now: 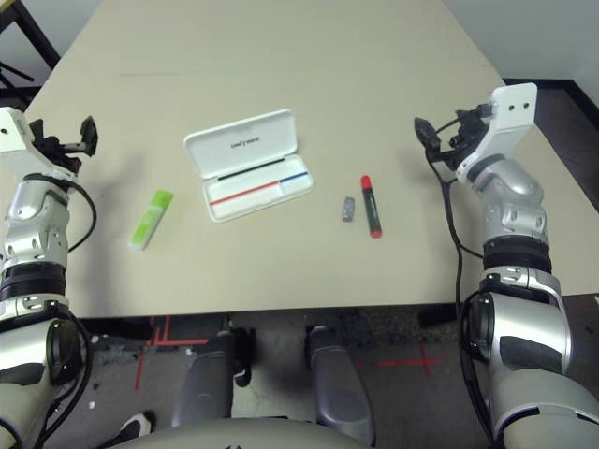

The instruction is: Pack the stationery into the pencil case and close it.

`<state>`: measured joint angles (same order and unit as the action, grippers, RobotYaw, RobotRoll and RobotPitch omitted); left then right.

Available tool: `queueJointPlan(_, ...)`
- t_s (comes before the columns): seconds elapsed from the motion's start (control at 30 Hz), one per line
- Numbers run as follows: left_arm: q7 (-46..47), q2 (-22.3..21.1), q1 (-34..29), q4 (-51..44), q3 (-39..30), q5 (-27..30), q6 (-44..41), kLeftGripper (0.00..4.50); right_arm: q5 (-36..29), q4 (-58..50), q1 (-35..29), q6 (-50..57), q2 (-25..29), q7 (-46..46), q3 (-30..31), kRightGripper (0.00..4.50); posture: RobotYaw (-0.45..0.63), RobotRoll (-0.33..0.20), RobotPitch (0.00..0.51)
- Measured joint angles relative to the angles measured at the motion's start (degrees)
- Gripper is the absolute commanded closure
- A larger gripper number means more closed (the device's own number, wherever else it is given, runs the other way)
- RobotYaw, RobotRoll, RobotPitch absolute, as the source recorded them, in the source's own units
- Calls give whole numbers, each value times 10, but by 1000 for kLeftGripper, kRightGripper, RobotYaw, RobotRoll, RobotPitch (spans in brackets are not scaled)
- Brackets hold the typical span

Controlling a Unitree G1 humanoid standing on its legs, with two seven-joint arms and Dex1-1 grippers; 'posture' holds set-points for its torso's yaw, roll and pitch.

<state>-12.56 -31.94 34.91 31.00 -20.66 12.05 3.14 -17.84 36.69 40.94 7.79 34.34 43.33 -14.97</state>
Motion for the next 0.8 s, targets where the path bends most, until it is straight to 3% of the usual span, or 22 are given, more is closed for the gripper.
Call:
queueJointPlan(0.37, -60, -6, -35, -111, 7, 18, -79, 43, -28, -131, -57, 106, 34, 152, 56, 0, -59, 0, 183)
queueJointPlan(0.8, -212, -33, -114, -402, 81, 130, -307, 43, -30, -198, -98, 151, 64, 218, 83, 0, -75, 0, 218)
